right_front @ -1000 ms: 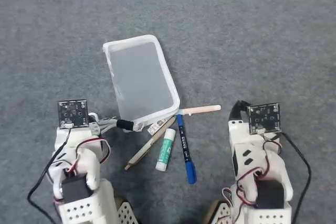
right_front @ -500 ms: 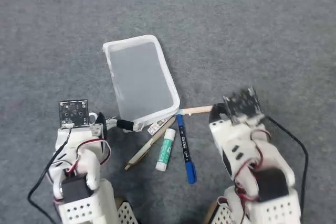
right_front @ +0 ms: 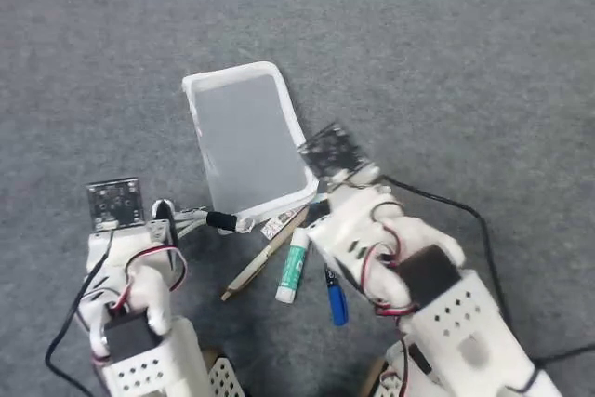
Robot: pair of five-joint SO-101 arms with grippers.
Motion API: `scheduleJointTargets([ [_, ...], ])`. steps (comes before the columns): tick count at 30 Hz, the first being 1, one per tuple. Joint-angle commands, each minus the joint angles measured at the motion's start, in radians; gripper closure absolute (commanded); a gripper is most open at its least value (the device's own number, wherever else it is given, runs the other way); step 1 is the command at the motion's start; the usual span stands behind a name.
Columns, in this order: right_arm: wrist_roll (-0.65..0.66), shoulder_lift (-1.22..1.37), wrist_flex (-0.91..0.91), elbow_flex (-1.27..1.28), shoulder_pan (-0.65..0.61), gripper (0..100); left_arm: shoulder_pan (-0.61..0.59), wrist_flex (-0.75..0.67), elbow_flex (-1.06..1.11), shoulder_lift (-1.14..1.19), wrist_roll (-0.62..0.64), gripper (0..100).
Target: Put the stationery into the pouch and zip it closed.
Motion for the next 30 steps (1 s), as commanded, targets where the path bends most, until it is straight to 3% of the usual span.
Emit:
scheduleJointTargets([
  [1, -0.02, 0.081, -0.025, -0.107, -0.074, 98.8, -0.051, -0.038, -0.064, -0.02, 0.0, 82],
  [19, -0.132, 0.521, -0.351, -0.153, -0.308, 98.8, -0.198, -0.127, -0.061, -0.02, 0.104, 82],
  [26, -0.143, 0.702, -0.483, -0.157, -0.295, 98.8, -0.198, -0.129, -0.061, -0.02, 0.104, 82],
  [30, -0.149, 0.785, -0.486, -0.224, -0.222, 98.8, -0.198, -0.129, -0.061, -0.02, 0.104, 82],
])
